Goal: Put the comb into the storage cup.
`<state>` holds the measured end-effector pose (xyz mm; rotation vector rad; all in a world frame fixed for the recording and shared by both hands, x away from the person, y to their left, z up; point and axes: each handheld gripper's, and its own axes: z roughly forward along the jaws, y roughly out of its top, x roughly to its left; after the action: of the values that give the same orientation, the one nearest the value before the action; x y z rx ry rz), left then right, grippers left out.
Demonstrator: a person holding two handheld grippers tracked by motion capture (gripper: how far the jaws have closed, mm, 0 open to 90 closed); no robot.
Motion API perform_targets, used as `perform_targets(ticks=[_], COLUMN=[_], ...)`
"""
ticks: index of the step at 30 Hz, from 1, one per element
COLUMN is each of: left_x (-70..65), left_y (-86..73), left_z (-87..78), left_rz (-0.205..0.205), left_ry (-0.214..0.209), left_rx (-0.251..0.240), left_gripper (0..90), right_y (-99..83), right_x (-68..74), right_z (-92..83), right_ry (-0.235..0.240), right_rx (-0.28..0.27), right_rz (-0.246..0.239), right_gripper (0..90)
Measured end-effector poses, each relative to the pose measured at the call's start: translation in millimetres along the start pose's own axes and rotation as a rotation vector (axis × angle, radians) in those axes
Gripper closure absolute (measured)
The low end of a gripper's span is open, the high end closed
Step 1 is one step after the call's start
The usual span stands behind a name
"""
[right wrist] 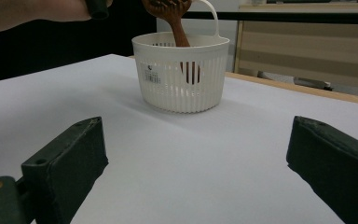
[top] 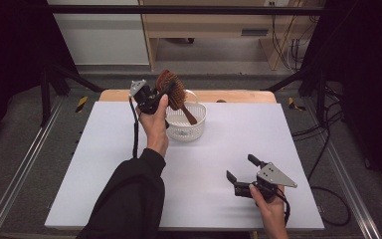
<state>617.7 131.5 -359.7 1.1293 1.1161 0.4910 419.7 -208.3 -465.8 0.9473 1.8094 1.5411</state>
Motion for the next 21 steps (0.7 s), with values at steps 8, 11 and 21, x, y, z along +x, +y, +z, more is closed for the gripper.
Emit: perform_targets(ticks=[8,11,21], left_x=[1.6,3.7,4.1], left_y=[-3.1,-5.0,-9.1], left_z=[1.1,2.1,2.7], left_rz=[-0.007,-0.011,-0.014], left_ry=[-0.005,-0.002,-0.002], left_rx=[0.004,0.009,0.012], left_gripper=[51.2,51.2,51.1], right_y=[0.0,-0.4,0.0], right_x=[-0.1,-0.1,-0.6], right_z=[-0.1,0.2,-0.9], right_ry=[0.003,0.002,0.001], right_rx=[0.000,0.001,-0.004], right_rz=[0.002,0.003,0.007], right_gripper=[5.2,5.2,5.2])
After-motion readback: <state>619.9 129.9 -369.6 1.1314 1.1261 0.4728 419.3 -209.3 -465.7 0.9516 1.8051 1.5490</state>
